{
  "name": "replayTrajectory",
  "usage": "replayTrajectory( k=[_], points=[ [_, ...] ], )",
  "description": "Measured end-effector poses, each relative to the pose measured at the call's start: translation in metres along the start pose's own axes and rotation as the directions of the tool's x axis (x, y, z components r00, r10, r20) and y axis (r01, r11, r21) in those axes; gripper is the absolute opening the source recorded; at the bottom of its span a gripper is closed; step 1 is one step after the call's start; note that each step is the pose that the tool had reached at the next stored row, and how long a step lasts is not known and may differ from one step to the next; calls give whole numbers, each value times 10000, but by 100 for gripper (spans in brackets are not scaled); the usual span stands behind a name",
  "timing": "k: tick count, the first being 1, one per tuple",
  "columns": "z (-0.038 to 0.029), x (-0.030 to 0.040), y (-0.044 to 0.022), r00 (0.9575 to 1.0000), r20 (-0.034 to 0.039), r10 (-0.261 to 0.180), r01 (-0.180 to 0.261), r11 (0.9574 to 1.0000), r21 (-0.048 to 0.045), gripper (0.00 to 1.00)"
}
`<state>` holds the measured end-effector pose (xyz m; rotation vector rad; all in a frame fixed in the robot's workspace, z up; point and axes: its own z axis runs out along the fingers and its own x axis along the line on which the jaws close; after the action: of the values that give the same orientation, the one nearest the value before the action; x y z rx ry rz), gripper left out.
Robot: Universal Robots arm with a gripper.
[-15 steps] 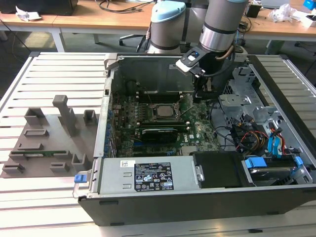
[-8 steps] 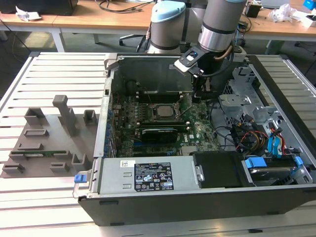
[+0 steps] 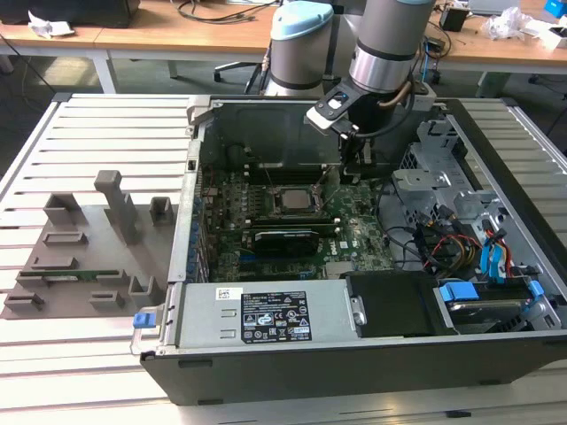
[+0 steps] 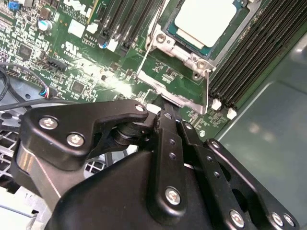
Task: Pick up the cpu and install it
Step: 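Close the cpu cover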
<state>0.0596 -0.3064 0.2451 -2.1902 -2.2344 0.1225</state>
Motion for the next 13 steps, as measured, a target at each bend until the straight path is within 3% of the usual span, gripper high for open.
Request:
replayTrajectory(
  k=[13],
  points=[
    [11, 4, -169, 10000, -1, 0, 0, 10000, 0, 11]
  ],
)
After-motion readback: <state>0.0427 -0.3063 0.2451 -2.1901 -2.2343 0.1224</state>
